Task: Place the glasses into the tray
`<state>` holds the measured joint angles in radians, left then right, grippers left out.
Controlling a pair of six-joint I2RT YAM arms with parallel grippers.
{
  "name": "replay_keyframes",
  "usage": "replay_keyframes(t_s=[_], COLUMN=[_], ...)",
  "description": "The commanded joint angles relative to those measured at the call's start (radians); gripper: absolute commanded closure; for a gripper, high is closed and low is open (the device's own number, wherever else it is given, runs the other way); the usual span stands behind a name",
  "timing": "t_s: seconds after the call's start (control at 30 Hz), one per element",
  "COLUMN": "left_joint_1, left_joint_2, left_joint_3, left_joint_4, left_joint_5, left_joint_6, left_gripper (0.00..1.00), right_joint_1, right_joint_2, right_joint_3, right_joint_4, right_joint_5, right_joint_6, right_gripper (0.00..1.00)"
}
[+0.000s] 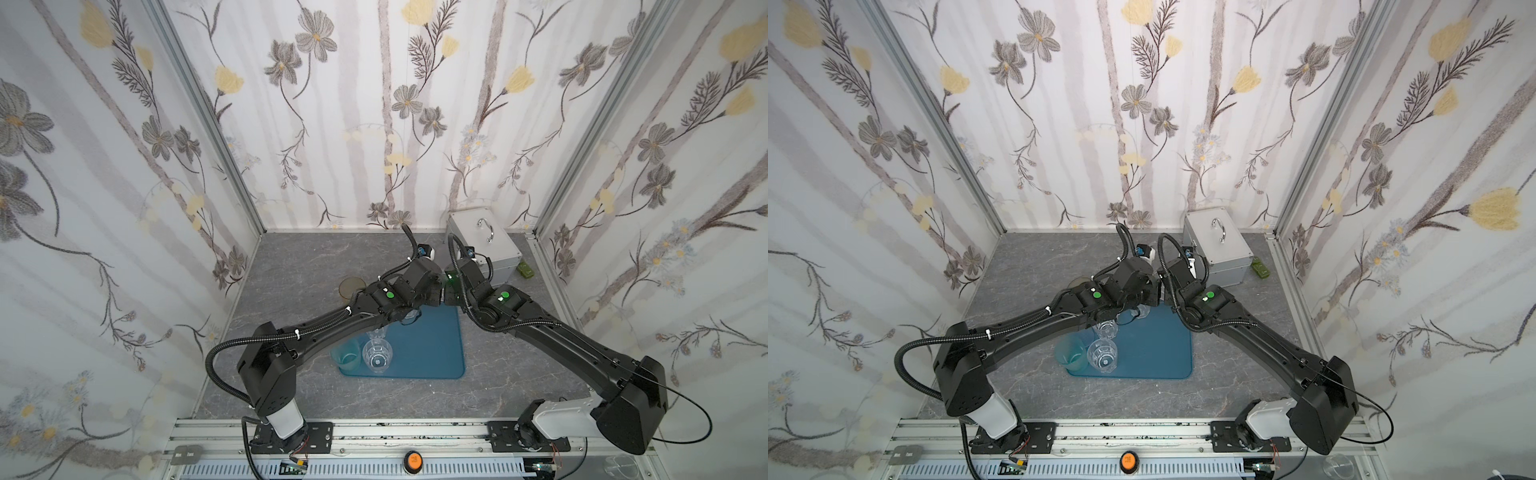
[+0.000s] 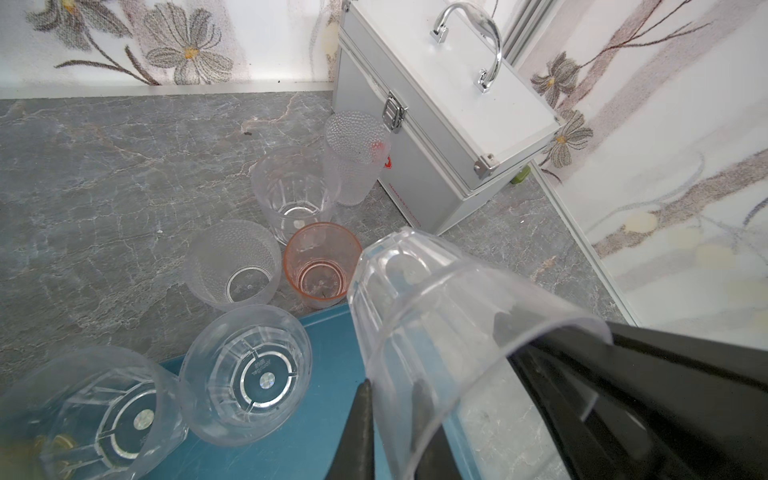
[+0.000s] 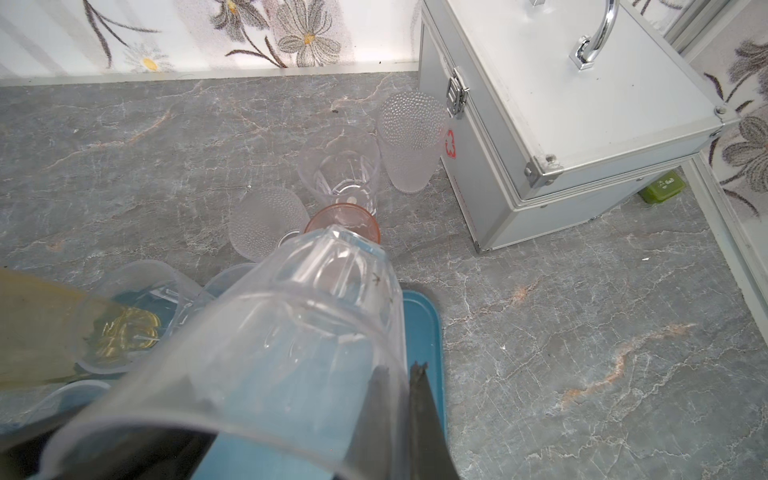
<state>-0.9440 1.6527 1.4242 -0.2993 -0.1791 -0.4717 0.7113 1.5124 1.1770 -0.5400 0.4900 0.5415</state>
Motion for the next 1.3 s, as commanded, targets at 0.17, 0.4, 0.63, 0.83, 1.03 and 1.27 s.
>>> replay_keyframes(t_s=[0.17,0.4,0.63,0.83,1.03,1.27], left_joint_1=[-0.004,0.09,0.278,0.31,0.313,0.318], left_joint_2=[-0.121,-0.295,-0.494,-0.56,-0.588,-0.625], left_joint_3=[-0.046,-0.257,-0.452,-0.53,-0.593,-0.64], left_joint_4=[0.057,0.065,0.088,0.15,0.169,0.201], left_joint_5=[0.12,-0.028,-0.078,-0.064,-0.083,-0.107], left_joint_6=[0.029,0.22,0.253,0.226,0.207,0.209], left_gripper=[0.69,0.41,0.34,0.3,0.25,0.2], right_joint_1=[-0.085,-0.112,-0.019,0.052,0.095,0.101], right_joint_2=[-0.014,-0.023,-0.001,0.141,0.283,0.368], right_joint_3=[-0.043,-0.057,-0.116,-0.053,0.045,0.084], right_joint_4=[0.019,-0.081,-0.192,-0.138,-0.104,-0.093], right_joint_5=[-0.164,-0.355,-0.409,-0.435,-0.43,-0.391], right_joint_6=[-0.035,-0.132,-0.119,-0.081,-0.077,-0.073], right_gripper=[1.0,1.0,1.0,1.0,1.0,0.94])
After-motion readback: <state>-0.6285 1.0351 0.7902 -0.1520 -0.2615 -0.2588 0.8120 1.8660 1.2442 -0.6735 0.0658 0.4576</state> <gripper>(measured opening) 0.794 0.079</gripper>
